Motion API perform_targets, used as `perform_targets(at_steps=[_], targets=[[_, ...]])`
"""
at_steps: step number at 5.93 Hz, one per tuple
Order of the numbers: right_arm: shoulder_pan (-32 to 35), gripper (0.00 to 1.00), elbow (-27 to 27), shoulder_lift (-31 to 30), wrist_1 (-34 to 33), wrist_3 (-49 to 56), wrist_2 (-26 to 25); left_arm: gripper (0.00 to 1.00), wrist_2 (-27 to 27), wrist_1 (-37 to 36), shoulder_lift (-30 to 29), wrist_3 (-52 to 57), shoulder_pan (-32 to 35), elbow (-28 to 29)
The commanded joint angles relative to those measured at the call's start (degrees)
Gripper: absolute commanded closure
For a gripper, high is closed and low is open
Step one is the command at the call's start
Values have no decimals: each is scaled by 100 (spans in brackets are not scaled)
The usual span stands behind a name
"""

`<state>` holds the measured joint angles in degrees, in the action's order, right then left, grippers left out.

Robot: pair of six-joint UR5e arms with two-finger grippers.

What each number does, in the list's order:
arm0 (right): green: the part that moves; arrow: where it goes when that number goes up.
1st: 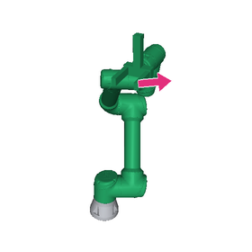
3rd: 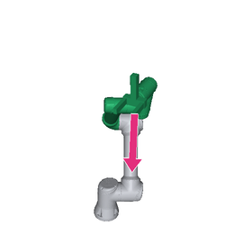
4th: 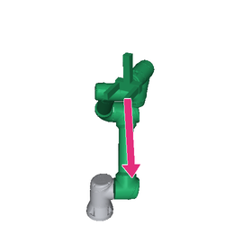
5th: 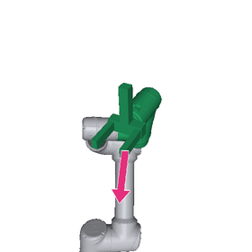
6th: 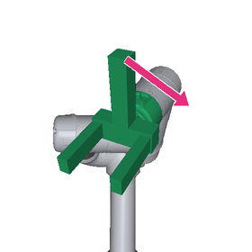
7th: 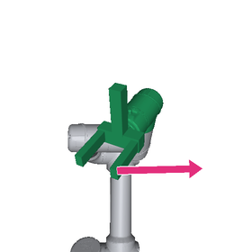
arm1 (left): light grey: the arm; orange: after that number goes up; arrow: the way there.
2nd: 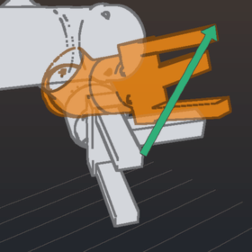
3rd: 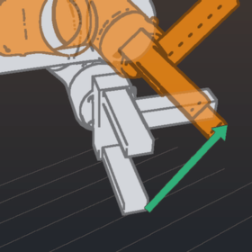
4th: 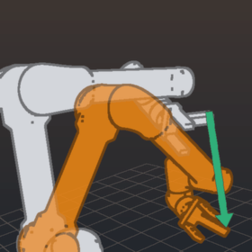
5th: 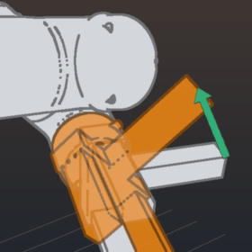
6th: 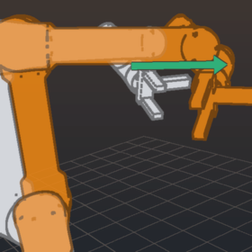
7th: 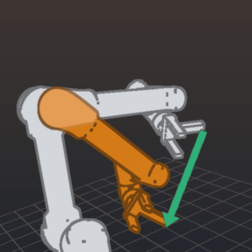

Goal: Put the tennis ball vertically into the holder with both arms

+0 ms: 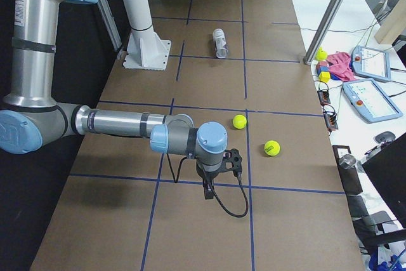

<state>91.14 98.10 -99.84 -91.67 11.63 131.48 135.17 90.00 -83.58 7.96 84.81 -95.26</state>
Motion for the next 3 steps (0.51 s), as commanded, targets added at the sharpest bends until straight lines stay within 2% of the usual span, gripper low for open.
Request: perform_targets(at_steps=[1, 3], targets=[[0, 0, 68, 26, -9, -20, 26, 0, -9, 0, 26, 21, 9, -175], [-9, 0, 69, 26, 0, -20, 27, 0, -35, -9, 35, -14, -17, -318]])
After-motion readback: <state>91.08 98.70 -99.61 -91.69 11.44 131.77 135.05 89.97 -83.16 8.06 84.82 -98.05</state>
